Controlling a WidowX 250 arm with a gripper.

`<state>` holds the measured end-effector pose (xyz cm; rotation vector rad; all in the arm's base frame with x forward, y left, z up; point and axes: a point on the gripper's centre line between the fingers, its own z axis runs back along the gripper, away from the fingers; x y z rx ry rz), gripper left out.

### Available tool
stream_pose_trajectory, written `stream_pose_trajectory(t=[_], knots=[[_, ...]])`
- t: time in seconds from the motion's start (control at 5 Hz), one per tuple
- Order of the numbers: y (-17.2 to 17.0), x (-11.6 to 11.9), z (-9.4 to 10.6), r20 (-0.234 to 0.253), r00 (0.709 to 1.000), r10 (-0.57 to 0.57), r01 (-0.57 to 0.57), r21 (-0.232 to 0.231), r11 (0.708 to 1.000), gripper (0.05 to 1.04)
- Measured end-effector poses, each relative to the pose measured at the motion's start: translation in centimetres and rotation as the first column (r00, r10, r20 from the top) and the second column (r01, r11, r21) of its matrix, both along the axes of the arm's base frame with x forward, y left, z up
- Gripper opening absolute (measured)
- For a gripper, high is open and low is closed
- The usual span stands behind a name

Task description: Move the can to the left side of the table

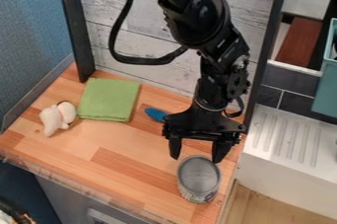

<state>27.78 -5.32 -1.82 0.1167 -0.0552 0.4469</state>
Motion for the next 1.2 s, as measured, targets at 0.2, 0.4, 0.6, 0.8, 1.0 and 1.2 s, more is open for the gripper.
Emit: stream_pose_trajectory(t=[0.2,0.4,0.6,0.8,1.0,1.2], knots=[[0.2,-0.4,-0.8,-0.022,1.0,0.014,-0.014,0.01,1.0,1.001],[-0.4,-1.3,-1.0,0.008,0.994,0.112,-0.113,0.066,0.991,1.001],[-1.2,-1.8,-0.8,0.047,0.98,0.193,-0.197,0.08,0.977,1.001],[-1.8,-2.6,-0.9,0.074,0.959,0.272,-0.277,0.073,0.958,1.001],[-2.7,-3.3,-1.7,0.094,0.931,0.352,-0.354,0.006,0.935,1.001],[-3.7,-3.3,-1.9,0.131,0.888,0.441,-0.427,-0.121,0.896,1.001]])
